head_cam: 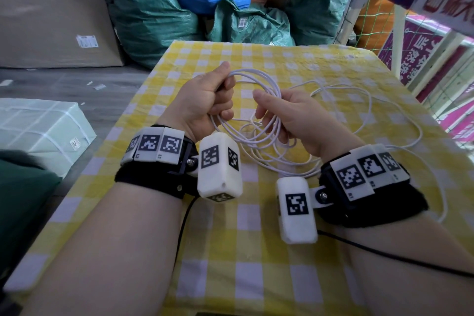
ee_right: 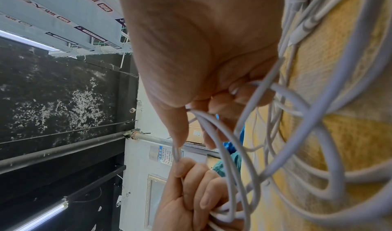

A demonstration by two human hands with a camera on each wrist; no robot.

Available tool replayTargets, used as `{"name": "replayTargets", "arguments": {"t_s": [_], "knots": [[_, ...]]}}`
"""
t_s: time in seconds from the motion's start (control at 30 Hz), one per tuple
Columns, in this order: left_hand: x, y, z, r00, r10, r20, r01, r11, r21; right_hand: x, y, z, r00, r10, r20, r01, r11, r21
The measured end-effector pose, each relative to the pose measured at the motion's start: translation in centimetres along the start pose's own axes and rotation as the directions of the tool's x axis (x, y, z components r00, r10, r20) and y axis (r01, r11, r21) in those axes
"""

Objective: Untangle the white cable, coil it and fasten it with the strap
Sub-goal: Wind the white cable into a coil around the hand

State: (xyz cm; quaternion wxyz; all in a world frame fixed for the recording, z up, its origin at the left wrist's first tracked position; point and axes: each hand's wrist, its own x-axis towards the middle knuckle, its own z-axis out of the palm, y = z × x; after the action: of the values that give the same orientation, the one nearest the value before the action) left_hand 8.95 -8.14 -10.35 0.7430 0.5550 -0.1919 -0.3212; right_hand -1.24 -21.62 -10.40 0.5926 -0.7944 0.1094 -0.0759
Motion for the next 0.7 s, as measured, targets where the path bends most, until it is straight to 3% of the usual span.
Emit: {"name": "replayTargets", "arguments": {"t_s": [0.33,0.57,0.63,0.7], "knots": [[0.1,-0.1,0.0,1.0,0.007,-0.017,-0.008,0.997,-0.077,0.0,0.1,-0.6,0.998,0.034,0.061,-0.037,0.998,0.048],[0.4,0.2,-0.9,0.997,0.025,-0.07,-0.042,0.965,-0.258,0.4,-0.1,-1.3,0.991,0.133,0.023,-0.135,0.969,0.208],[0.5,0.2,-1.2,0.995,0.031,-0.09,-0.058,0.946,-0.318,0.4,0.0,-1.4,0.992,0.123,-0.012,-0.117,0.964,0.238],[0.7,0.2,-1.6,0.992,0.031,-0.12,-0.076,0.915,-0.396,0.5,0.0,-1.3,0.988,0.06,-0.142,-0.026,0.973,0.23]]}}
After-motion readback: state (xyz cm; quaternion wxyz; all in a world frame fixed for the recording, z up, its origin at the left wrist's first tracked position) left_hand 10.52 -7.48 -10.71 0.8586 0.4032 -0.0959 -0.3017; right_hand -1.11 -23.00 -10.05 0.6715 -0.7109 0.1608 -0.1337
